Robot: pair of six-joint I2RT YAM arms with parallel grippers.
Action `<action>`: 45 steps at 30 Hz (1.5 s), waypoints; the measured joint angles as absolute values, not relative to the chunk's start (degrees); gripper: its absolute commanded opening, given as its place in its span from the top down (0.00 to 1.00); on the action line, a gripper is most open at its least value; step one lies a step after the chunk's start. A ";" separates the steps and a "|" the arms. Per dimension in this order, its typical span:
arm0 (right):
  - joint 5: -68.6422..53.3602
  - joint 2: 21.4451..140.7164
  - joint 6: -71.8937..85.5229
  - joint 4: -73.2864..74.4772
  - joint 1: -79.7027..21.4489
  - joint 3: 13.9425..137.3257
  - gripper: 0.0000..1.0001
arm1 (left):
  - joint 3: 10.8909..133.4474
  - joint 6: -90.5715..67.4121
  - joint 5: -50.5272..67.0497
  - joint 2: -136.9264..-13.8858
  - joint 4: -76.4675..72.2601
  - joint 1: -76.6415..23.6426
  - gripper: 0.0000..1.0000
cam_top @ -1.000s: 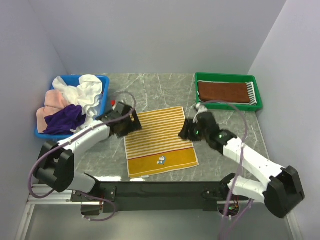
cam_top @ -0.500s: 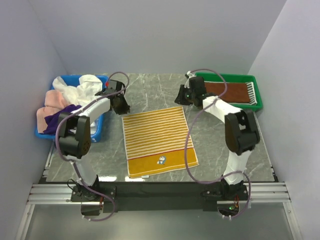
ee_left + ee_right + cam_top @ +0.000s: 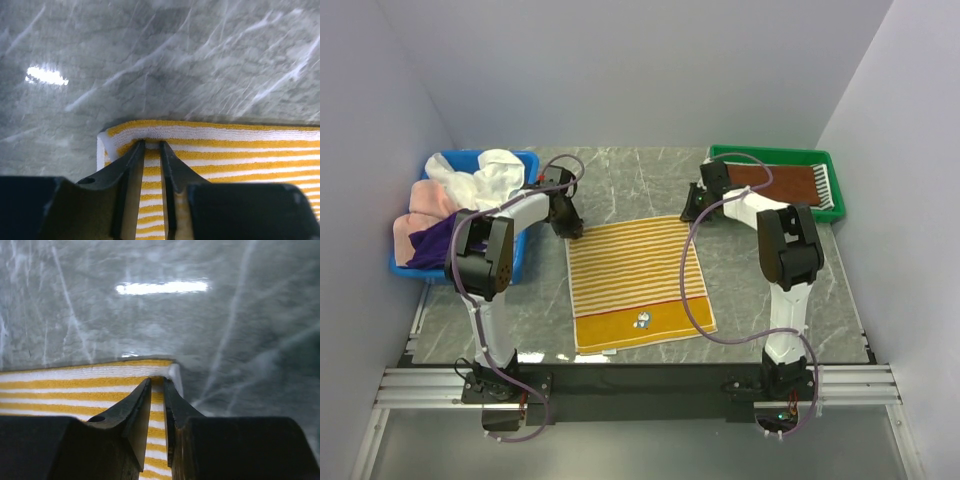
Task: Fold and stack the towels
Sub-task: Fold the towel
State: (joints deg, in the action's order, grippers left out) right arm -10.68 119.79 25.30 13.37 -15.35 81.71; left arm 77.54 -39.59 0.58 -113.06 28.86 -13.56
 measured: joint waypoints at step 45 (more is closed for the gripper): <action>-21.39 135.70 -31.62 52.21 -16.80 117.01 0.51 | 62.08 -15.18 -1.98 -76.07 23.11 -13.67 0.01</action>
State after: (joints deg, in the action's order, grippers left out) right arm -21.39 135.70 -31.62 52.21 -16.80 117.01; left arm 62.08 -15.18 -1.98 -76.07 23.11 -13.67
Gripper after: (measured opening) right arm 0.494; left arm 0.994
